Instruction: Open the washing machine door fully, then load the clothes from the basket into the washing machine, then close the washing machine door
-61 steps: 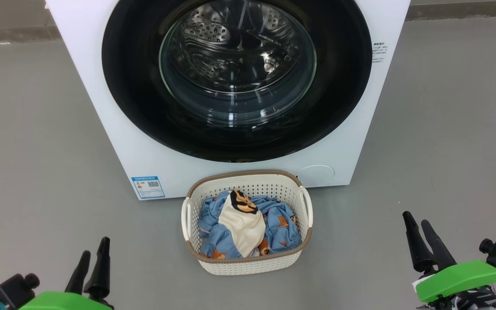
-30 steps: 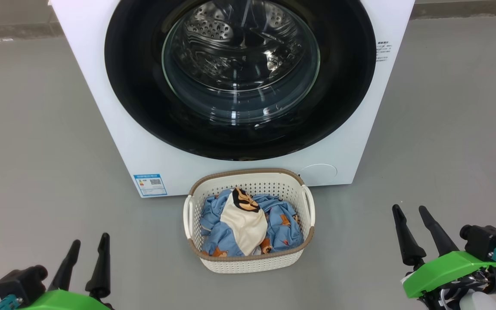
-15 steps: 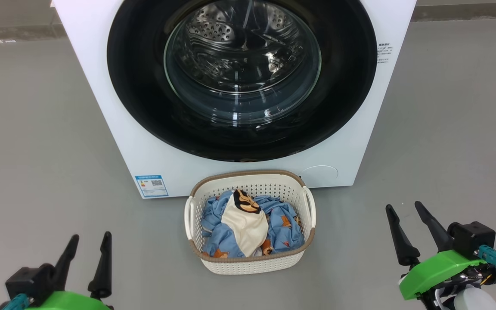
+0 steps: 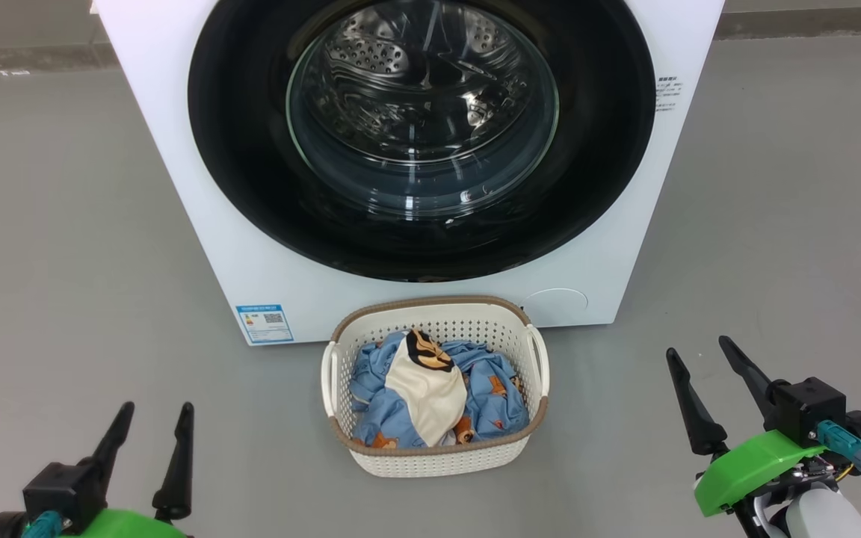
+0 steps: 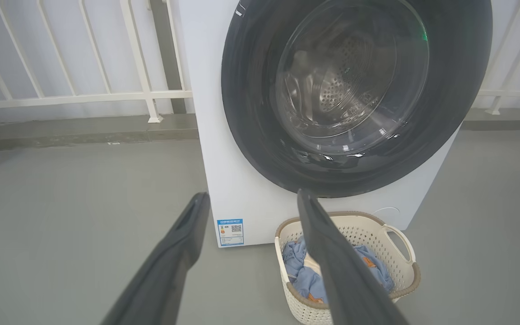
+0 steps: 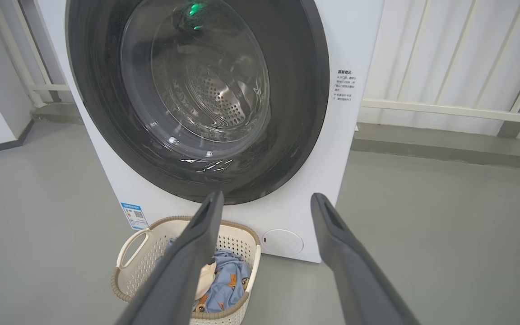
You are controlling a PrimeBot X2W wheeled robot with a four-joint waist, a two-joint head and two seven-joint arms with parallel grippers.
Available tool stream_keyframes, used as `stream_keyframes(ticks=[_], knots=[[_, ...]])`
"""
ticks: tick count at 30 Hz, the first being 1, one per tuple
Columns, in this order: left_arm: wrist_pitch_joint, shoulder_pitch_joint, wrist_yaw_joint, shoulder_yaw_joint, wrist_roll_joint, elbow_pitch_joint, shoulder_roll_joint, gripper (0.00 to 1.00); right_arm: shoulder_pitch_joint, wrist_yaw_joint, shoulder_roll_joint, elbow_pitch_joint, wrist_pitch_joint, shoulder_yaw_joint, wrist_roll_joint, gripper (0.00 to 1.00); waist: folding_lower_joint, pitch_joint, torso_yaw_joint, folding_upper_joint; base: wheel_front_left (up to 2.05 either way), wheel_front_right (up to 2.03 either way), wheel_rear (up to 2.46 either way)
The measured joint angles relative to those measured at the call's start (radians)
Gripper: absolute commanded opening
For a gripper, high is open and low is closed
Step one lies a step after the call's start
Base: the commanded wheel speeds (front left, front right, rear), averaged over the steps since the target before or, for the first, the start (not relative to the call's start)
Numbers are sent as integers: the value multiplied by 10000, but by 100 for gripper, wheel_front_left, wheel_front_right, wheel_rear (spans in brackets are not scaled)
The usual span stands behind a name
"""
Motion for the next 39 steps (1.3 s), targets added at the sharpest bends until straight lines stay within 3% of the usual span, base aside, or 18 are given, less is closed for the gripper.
stream_keyframes(ticks=[39], knots=[[-2,-222,0,571,44,374,-272,100,0,0,155,21,0,-416,159,100,-1,16,74,0,0,0,0]])
